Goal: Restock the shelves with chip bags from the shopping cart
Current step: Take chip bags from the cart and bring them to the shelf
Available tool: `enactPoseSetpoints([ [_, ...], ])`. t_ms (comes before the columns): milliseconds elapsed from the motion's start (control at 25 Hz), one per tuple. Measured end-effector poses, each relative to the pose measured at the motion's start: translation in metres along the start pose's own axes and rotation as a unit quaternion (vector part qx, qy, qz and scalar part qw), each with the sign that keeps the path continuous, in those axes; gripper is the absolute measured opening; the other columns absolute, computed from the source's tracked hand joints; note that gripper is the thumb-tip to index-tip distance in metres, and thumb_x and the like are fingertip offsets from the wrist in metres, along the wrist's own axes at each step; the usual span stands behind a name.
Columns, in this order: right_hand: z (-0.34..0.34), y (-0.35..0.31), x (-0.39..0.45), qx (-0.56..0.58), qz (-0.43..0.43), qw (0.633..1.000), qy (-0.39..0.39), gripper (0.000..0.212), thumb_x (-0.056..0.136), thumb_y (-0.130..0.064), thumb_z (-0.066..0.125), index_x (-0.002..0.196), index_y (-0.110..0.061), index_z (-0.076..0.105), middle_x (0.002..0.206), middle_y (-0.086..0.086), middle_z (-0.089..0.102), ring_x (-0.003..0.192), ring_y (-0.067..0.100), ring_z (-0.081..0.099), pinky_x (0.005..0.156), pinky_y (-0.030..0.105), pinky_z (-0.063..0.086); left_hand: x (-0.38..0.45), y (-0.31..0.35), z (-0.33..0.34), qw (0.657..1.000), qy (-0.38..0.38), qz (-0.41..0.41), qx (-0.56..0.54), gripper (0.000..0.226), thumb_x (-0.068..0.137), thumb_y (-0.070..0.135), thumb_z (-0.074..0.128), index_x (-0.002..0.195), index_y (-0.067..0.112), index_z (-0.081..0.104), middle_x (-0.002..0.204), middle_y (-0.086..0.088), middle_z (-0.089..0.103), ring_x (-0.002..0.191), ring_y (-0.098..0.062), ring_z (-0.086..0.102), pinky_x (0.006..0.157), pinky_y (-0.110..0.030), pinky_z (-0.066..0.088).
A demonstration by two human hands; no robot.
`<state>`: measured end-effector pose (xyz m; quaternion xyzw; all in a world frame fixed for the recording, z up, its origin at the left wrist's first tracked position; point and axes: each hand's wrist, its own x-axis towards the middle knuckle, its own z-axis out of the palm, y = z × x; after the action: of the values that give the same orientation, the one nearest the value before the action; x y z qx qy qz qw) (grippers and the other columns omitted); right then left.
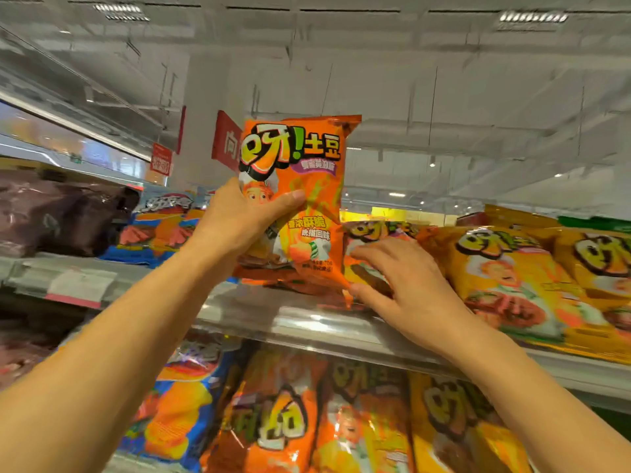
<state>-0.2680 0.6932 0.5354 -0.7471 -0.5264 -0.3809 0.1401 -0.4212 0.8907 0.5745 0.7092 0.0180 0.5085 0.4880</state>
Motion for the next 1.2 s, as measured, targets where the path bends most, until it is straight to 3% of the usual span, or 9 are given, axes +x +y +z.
enactPoseSetpoints([
  [160, 0.013, -0.018, 0.011, -0.051, 0.051, 0.997, 0.000, 0.048, 0.093, -0.064, 0.045, 0.126, -0.034, 0.063, 0.128, -0.012, 0.059, 0.129, 0.015, 0.048, 0.120, 0.049, 0.019, 0.033, -0.037, -0.022, 0.997, -0.019, -0.016, 0.076, 0.050, 0.074, 0.050, 0.084, 0.115, 0.028, 0.067, 0.101, 0.007, 0.077, 0.092, -0.015, 0.074, 0.076, -0.032, 0.058],
  [320, 0.011, -0.022, 0.014, -0.082, 0.080, 0.993, -0.014, 0.052, 0.089, -0.071, 0.039, 0.119, -0.037, 0.064, 0.122, -0.014, 0.060, 0.123, 0.015, 0.051, 0.117, 0.044, 0.023, 0.043, -0.076, -0.023, 0.981, -0.121, -0.114, 0.104, 0.091, 0.070, 0.065, 0.082, 0.136, 0.010, 0.055, 0.111, -0.012, 0.069, 0.075, -0.011, 0.060, 0.055, -0.020, 0.052],
  [440, 0.011, -0.029, 0.024, -0.097, 0.085, 0.992, 0.004, 0.056, 0.090, -0.073, 0.036, 0.124, -0.037, 0.062, 0.117, -0.011, 0.063, 0.118, 0.017, 0.052, 0.108, 0.042, 0.031, 0.051, -0.074, -0.032, 0.963, -0.203, -0.169, 0.050, 0.091, 0.066, 0.083, 0.067, 0.138, 0.029, 0.052, 0.115, 0.017, 0.068, 0.086, -0.007, 0.065, 0.073, -0.029, 0.055],
  [560, 0.016, -0.041, 0.036, -0.049, 0.048, 0.997, 0.023, 0.062, 0.091, -0.070, 0.038, 0.139, -0.033, 0.054, 0.132, -0.006, 0.058, 0.127, 0.018, 0.050, 0.107, 0.042, 0.038, 0.056, -0.069, -0.035, 0.949, -0.255, -0.183, -0.031, 0.053, 0.072, 0.055, 0.078, 0.115, 0.038, 0.054, 0.088, 0.013, 0.079, 0.076, -0.011, 0.077, 0.055, -0.028, 0.059],
  [760, 0.035, -0.049, 0.046, -0.059, 0.013, 0.998, -0.028, 0.066, 0.094, -0.072, 0.030, 0.154, -0.043, 0.030, 0.163, -0.010, 0.028, 0.146, 0.014, 0.030, 0.118, 0.039, 0.030, 0.056, -0.081, -0.029, 0.961, -0.232, -0.153, 0.004, 0.092, 0.057, 0.047, 0.087, 0.136, 0.041, 0.040, 0.094, 0.008, 0.067, 0.070, -0.012, 0.077, 0.058, -0.028, 0.062],
  [840, 0.037, -0.049, 0.046, -0.069, 0.018, 0.997, -0.037, 0.068, 0.092, -0.077, 0.022, 0.152, -0.047, 0.029, 0.162, -0.015, 0.027, 0.145, 0.012, 0.031, 0.116, 0.037, 0.030, 0.056, -0.082, -0.031, 0.962, -0.231, -0.136, 0.044, 0.106, 0.058, 0.053, 0.084, 0.150, 0.037, 0.033, 0.101, 0.012, 0.064, 0.071, -0.008, 0.075, 0.052, -0.019, 0.056],
  [960, 0.039, -0.048, 0.044, -0.083, 0.017, 0.996, -0.014, 0.068, 0.091, -0.078, 0.021, 0.148, -0.047, 0.039, 0.154, -0.016, 0.038, 0.139, 0.011, 0.037, 0.110, 0.035, 0.035, 0.059, -0.088, -0.034, 0.963, -0.202, -0.059, 0.171, 0.120, 0.067, 0.062, 0.080, 0.159, 0.042, 0.007, 0.153, 0.003, 0.043, 0.122, -0.020, 0.056, 0.087, -0.023, 0.051],
  [1080, 0.043, -0.049, 0.042, -0.093, 0.018, 0.995, 0.008, 0.065, 0.092, -0.077, 0.025, 0.143, -0.044, 0.048, 0.142, -0.016, 0.048, 0.135, 0.011, 0.038, 0.105, 0.036, 0.041, 0.053, -0.091, -0.031, 0.927, -0.175, 0.168, 0.285, 0.095, 0.088, 0.045, 0.072, 0.160, 0.041, 0.012, 0.165, 0.006, 0.019, 0.149, -0.016, 0.025, 0.112, -0.025, 0.025],
  [1200, 0.044, -0.052, 0.042, -0.081, 0.012, 0.996, 0.036, 0.060, 0.094, -0.071, 0.033, 0.134, -0.035, 0.061, 0.123, -0.009, 0.058, 0.120, 0.014, 0.048, 0.095, 0.040, 0.046, 0.046, -0.086, -0.029, 0.903, -0.226, 0.205, 0.303, 0.059, 0.101, 0.034, 0.058, 0.155, 0.037, 0.034, 0.164, 0.009, 0.027, 0.149, -0.009, 0.024, 0.106, -0.011, 0.018],
])
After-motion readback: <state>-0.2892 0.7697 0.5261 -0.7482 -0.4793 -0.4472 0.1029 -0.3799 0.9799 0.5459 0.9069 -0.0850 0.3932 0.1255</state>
